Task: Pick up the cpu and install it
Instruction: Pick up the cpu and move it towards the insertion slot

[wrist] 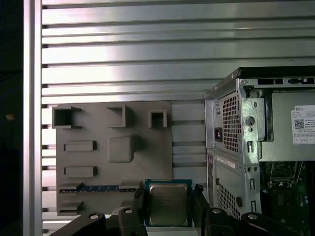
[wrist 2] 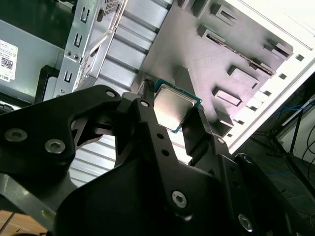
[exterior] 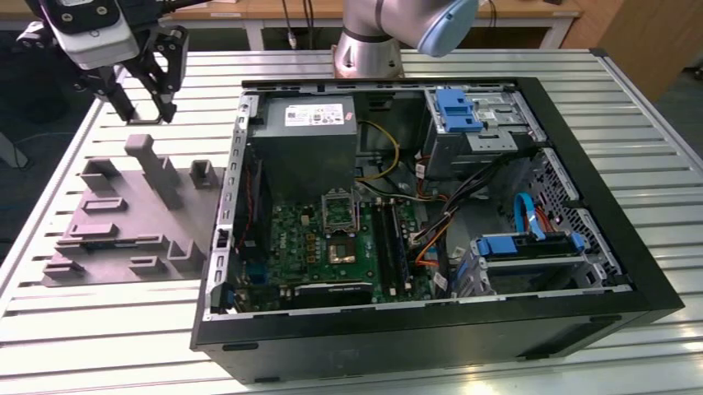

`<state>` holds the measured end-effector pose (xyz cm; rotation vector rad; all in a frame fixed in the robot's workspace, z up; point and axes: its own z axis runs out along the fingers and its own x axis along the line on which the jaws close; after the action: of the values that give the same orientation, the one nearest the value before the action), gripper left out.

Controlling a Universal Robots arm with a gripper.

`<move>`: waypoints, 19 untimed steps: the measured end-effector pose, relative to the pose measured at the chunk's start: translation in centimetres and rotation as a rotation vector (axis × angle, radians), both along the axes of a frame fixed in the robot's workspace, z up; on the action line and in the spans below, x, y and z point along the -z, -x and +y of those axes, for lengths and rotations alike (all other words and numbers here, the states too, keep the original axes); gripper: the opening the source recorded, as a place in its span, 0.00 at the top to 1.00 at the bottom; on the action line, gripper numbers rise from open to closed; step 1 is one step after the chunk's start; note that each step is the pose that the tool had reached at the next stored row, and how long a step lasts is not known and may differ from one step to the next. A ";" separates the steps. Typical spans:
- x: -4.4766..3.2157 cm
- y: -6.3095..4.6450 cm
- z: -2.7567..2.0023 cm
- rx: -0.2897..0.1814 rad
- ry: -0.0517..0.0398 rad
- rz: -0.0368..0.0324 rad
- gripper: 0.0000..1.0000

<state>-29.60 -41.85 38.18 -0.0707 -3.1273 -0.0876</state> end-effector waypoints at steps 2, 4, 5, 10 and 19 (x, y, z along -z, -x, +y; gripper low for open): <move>0.00 -0.1 0.00 0.000 0.0000 0.0000 0.53; 0.00 -0.1 0.00 0.000 0.0000 0.0001 0.53; 0.00 -0.1 0.00 0.000 0.0000 0.0000 0.53; 0.00 -0.2 0.00 0.000 -0.0001 0.0000 0.53; 0.00 -0.6 0.00 0.000 0.0000 0.0000 0.53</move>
<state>-29.02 -41.85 38.18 -0.0707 -3.1273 -0.0876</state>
